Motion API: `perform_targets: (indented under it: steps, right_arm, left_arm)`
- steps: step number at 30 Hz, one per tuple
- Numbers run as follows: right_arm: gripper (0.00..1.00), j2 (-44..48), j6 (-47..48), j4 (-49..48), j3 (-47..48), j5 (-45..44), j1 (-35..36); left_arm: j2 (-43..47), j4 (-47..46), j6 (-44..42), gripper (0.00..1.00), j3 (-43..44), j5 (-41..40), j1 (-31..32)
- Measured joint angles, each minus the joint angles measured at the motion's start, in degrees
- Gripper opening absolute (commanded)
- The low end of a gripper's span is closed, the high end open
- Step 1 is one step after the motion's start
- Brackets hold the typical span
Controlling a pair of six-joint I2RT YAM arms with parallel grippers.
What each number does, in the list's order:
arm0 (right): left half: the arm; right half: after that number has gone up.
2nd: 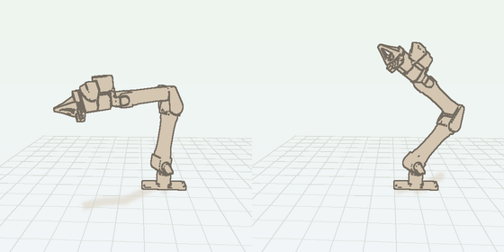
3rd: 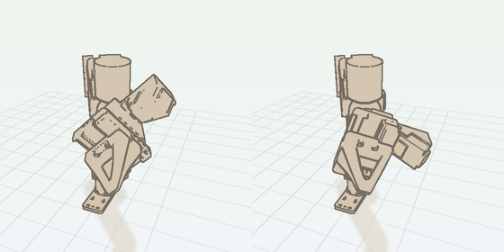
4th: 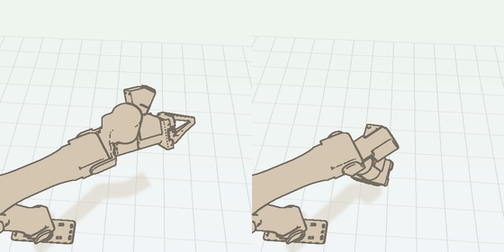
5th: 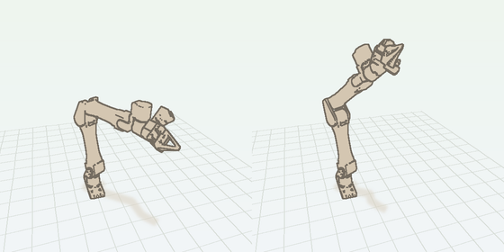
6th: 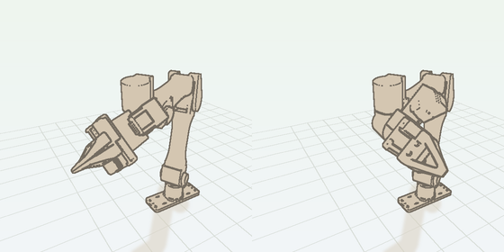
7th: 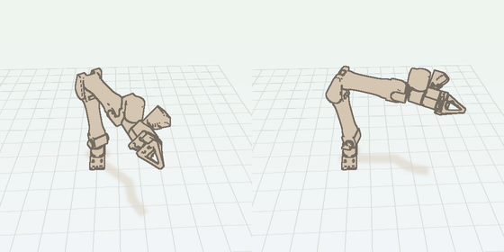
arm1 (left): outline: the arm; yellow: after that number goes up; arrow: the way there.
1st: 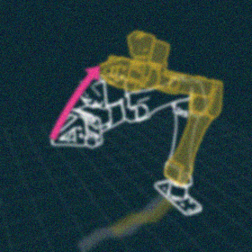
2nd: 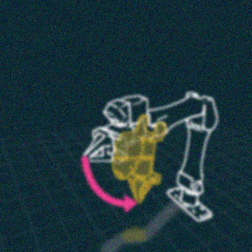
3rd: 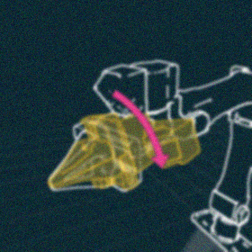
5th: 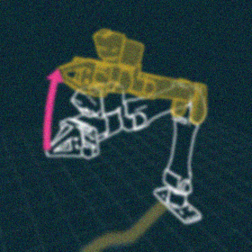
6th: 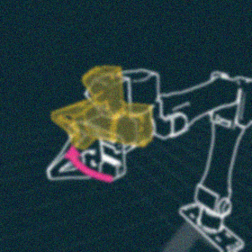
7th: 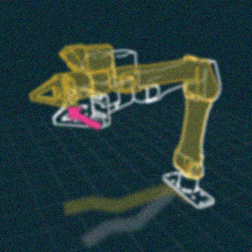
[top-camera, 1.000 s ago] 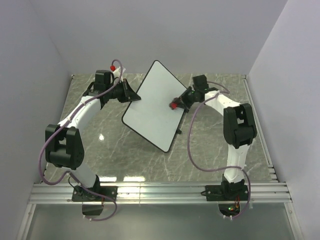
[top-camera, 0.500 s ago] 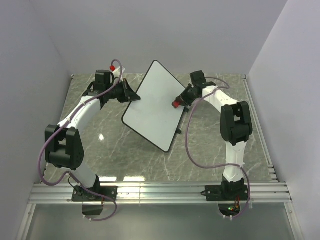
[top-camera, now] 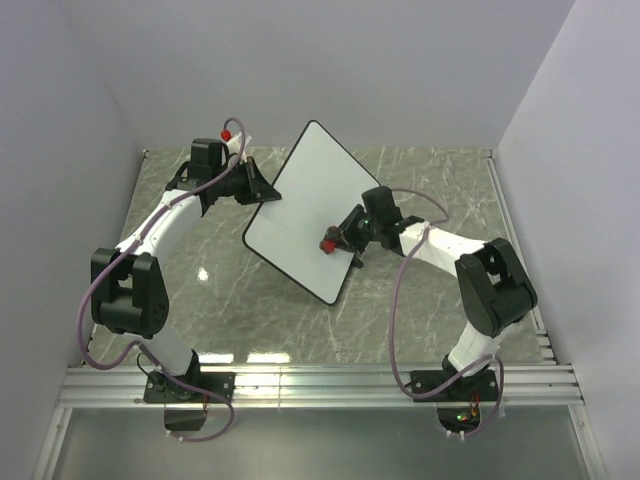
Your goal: Erase the whiteboard
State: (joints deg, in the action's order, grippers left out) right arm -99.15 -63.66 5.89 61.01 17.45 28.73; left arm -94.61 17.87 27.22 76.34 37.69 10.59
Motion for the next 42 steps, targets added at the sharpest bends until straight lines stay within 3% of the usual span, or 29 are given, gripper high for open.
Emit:
perform_targets:
  steps: [6, 12, 17, 22, 25, 26, 30, 31, 32, 33, 35, 36, 42]
  right_arm:
    - [0.00, 3.3, -1.3, -4.2, -7.9, 0.2, 0.1]
    - [0.00, 4.3, -0.3, -3.5, -8.5, -0.8, 0.5]
    - [0.00, 4.3, 5.9, 8.9, -0.8, -3.9, 2.0]
    - [0.00, 6.9, 15.1, 24.2, 15.8, -12.4, 3.7]
    - [0.00, 13.2, 19.4, 28.2, 22.2, -17.9, 3.2]
    - [0.00, 15.6, 20.3, 29.1, 22.9, -19.2, 2.9]
    - [0.01, 26.2, 22.2, 33.4, 20.2, -25.5, 0.6]
    - [0.05, 28.5, 22.3, 34.0, 17.9, -26.8, 0.2]
    - [0.15, 30.7, 22.4, 34.8, 14.7, -27.9, -0.3]
    - [0.55, 32.7, 22.5, 35.6, 11.1, -28.7, -0.8]
    - [0.92, 34.8, 22.2, 37.6, 4.9, -29.2, -1.5]
    - [0.99, 35.1, 22.3, 39.1, 2.5, -29.2, -1.9]
    - [1.00, 35.4, 23.2, 42.0, -0.7, -29.4, -2.6]
  left_arm:
    - [0.0, -0.3, 0.0, 0.00, 0.0, 0.4, 0.0]
    - [0.1, -0.4, 0.0, 0.00, 0.0, 0.4, 0.1]
    - [0.7, 0.2, 0.1, 0.00, 0.2, -0.3, 0.8]
    - [1.0, 0.8, 0.3, 0.00, 0.6, -1.2, 1.4]
    - [1.0, 0.9, 0.5, 0.11, 0.7, -1.4, 1.4]
    - [1.0, 1.1, 0.4, 0.23, 0.8, -1.6, 1.4]
    - [1.0, 3.4, -2.1, 0.41, 0.9, -3.4, 1.9]
    - [1.0, 4.2, -2.5, 0.43, 0.9, -3.6, 2.1]
    - [1.0, 4.6, -2.8, 0.46, 0.9, -3.9, 2.3]
    - [1.0, 4.9, -3.1, 0.47, 0.9, -4.1, 2.5]
    - [1.0, 5.7, -3.6, 0.46, 0.9, -4.5, 2.7]
    - [1.0, 6.0, -3.8, 0.46, 0.9, -4.6, 2.8]
    - [1.0, 7.4, -4.1, 0.49, 0.9, -5.2, 2.8]
